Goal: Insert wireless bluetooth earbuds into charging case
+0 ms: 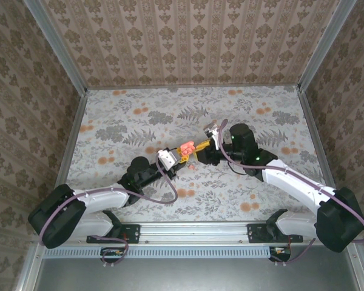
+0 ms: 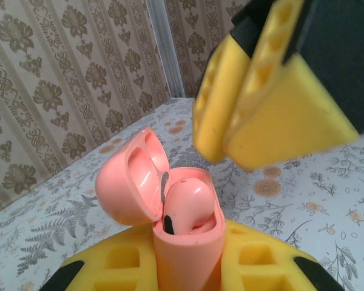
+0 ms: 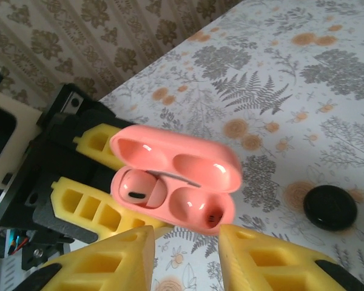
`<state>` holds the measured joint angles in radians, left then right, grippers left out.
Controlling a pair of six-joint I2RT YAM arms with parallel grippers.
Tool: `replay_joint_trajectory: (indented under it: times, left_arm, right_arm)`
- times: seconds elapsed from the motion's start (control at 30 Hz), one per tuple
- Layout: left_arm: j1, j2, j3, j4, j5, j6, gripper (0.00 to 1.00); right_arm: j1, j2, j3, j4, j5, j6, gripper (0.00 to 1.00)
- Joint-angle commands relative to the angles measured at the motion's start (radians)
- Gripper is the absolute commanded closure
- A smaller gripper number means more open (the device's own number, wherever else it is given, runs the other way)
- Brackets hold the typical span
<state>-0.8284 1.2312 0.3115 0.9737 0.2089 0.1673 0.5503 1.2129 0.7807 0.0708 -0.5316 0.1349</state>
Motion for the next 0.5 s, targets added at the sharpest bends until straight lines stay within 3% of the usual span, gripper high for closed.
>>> replay_joint_trajectory:
  times: [0.0,0.23,0.47]
  left_arm:
    - [0.02,-0.009,-0.007,0.016,-0.024,-0.056,0.84]
    - [0.055,-0.051,-0.025,-0.068,-0.106,-0.122,0.84]
    - [0.095,-0.195,-0.074,-0.246,-0.243,-0.202,0.85]
  right_arm:
    - [-0.018,-0.014,0.067,-0.129,0.044,0.018,0.64]
    - [-0.032,0.071,0.203,-0.413,0.118,-0.003,0.61]
    - [-0.028,0.261,0.376,-0.639,0.165,-0.02,0.59]
